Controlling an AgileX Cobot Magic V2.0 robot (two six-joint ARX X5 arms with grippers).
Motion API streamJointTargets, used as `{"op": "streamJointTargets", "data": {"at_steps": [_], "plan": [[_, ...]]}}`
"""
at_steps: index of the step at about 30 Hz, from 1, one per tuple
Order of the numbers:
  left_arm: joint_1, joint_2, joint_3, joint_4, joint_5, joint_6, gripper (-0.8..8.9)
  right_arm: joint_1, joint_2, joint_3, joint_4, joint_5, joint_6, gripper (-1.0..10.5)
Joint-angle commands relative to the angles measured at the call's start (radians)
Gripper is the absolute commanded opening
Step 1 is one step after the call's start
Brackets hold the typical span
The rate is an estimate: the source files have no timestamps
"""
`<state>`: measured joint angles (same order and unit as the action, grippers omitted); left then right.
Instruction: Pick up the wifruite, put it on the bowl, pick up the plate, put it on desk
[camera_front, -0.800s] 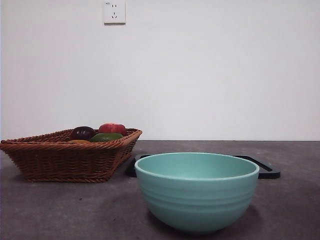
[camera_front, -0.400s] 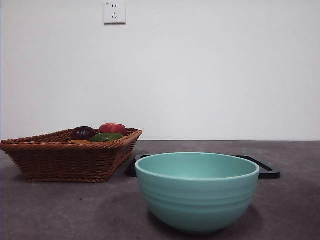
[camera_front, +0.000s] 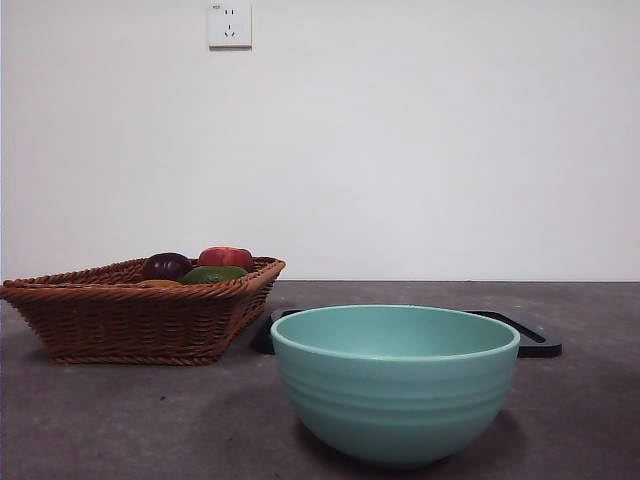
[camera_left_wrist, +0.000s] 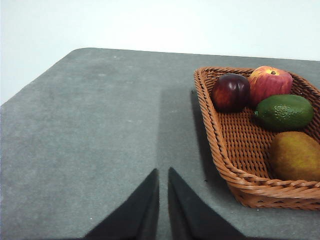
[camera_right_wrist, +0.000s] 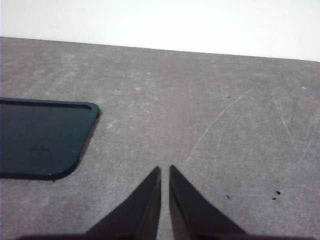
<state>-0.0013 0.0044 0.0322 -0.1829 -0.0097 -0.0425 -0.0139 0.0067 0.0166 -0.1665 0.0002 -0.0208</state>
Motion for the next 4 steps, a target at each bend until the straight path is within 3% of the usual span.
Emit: {"op": "streamJointTargets", "data": {"at_steps": [1,4], "plan": [[-0.001,-0.001,-0.021,-0.007,-0.002,0.008,0.26,-0.002,-0.003,-0.005,0.012,0.0,0.01,0.2],[-0.001,-0.001,-0.021,-0.007,-0.002,0.008,0.26,-0.002,-0.003,-0.005,0.012,0.0,0.01,0.2]]}}
